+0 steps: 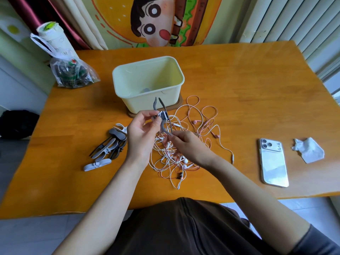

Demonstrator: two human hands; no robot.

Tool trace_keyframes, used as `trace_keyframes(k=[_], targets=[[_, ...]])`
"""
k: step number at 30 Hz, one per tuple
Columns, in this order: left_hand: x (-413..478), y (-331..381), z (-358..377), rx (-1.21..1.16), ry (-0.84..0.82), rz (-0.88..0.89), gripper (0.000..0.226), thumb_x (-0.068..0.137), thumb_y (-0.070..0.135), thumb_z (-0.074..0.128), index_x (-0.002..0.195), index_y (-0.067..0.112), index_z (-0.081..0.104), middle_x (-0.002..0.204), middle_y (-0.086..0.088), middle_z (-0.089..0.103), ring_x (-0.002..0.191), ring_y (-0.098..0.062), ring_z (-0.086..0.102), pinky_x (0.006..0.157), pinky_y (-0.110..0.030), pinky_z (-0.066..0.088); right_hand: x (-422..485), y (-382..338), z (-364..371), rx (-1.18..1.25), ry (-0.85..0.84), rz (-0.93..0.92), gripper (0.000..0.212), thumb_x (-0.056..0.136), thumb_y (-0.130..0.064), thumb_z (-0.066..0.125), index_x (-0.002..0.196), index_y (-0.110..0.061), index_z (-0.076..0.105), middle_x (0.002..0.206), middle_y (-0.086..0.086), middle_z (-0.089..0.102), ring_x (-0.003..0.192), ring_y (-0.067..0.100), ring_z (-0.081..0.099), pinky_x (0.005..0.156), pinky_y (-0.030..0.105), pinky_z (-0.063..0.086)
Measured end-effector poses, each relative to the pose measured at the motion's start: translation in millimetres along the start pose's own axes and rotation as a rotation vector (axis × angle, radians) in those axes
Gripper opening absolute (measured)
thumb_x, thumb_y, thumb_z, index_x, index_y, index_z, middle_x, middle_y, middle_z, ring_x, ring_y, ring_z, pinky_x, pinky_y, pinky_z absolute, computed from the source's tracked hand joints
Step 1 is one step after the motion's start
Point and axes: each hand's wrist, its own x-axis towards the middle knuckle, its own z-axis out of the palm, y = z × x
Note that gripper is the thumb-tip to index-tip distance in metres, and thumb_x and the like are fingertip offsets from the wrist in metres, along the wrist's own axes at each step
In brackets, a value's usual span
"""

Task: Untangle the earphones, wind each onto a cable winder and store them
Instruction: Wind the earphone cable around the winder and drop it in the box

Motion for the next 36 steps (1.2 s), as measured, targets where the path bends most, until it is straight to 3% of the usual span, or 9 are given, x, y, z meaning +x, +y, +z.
trace_keyframes(k=[2,4,11,17,22,25,28,31,36], targets=[[0.2,-1.3,-0.5,0.002,0.026,-0.004,0.019,0.091,0.001,0.058,0.094,0.02,0.061,0.094,-0.004,0.063,0.08,-0.008,0.061,0.069,-0.018,0.049,-1.6,-1.5,1.7,-0.125,0.043,-0.052,0.029,0.101,-0.017,0.037,0.086,-0.016,0.062,0.053,-0.01,0.038,0.045,0.005,0.035,0.046,0.016,0.036],[0.4,-1.8,-0.5,0.029,0.055,0.02,0.019,0.091,0.002,0.058,0.094,0.02,0.061,0.091,-0.003,0.062,0.075,-0.006,0.06,0.069,-0.018,0.049,-4.2,-1.9,2.4,-0.213,0.085,-0.116,0.027,0.1,-0.015,0.038,0.083,-0.016,0.059,0.055,-0.011,0.041,0.044,0.006,0.035,0.046,0.017,0.03],[-2.6,-1.2,4.4,0.157,0.093,0.115,0.018,0.091,-0.001,0.058,0.094,0.016,0.059,0.088,0.005,0.062,0.078,0.006,0.064,0.066,-0.01,0.048,-5.5,3.4,2.9,-0.376,0.057,-0.187,0.025,0.101,-0.016,0.038,0.081,-0.02,0.052,0.059,-0.012,0.044,0.047,0.006,0.043,0.049,0.015,0.032],[-2.4,-2.0,3.3,0.147,0.105,0.098,0.016,0.091,0.0,0.057,0.096,0.015,0.059,0.092,0.004,0.062,0.079,0.007,0.063,0.067,-0.01,0.048,-7.5,-1.6,-4.0,-0.275,0.005,-0.119,0.029,0.101,-0.019,0.035,0.08,-0.018,0.055,0.061,-0.005,0.047,0.052,0.011,0.04,0.049,0.02,0.03],[0.4,-5.9,1.7,0.054,0.132,-0.068,0.017,0.093,0.006,0.058,0.094,0.023,0.061,0.101,0.0,0.066,0.091,-0.008,0.064,0.07,-0.017,0.051,-8.1,-7.5,-7.6,-0.1,-0.001,-0.052,0.036,0.1,-0.016,0.034,0.068,-0.02,0.048,0.062,-0.004,0.043,0.055,0.01,0.038,0.055,0.024,0.034],[-1.4,-8.5,3.7,0.081,0.149,-0.087,0.018,0.092,0.005,0.058,0.093,0.023,0.061,0.1,0.0,0.066,0.087,-0.003,0.064,0.067,-0.014,0.05,-10.5,-7.8,-5.8,-0.189,-0.009,-0.09,0.035,0.101,-0.018,0.034,0.069,-0.021,0.048,0.061,-0.005,0.043,0.053,0.008,0.036,0.051,0.018,0.03],[-5.2,-11.6,3.1,0.28,0.092,0.092,0.018,0.09,0.001,0.059,0.094,0.019,0.06,0.093,0.001,0.064,0.082,0.004,0.063,0.068,-0.01,0.048,-11.1,-6.6,-5.2,-0.235,0.027,-0.118,0.032,0.101,-0.02,0.035,0.075,-0.018,0.053,0.058,-0.008,0.044,0.047,0.004,0.037,0.048,0.016,0.03],[-3.4,-18.5,-4.9,0.551,-0.018,0.27,0.019,0.089,0.002,0.061,0.093,0.02,0.059,0.095,-0.006,0.061,0.088,-0.013,0.059,0.072,-0.013,0.048,-10.6,-5.3,-7.9,-0.3,0.063,-0.158,0.028,0.101,-0.023,0.038,0.082,-0.018,0.058,0.057,-0.01,0.046,0.047,0.002,0.043,0.048,0.014,0.032],[-3.5,-16.9,-12.3,0.618,-0.29,0.163,0.016,0.09,0.006,0.061,0.091,0.022,0.058,0.094,-0.004,0.061,0.092,-0.019,0.06,0.076,-0.018,0.048,-8.3,-4.0,-29.7,-0.406,0.137,-0.212,0.027,0.098,-0.024,0.047,0.082,-0.013,0.066,0.064,-0.013,0.051,0.058,-0.003,0.05,0.056,0.012,0.035]])
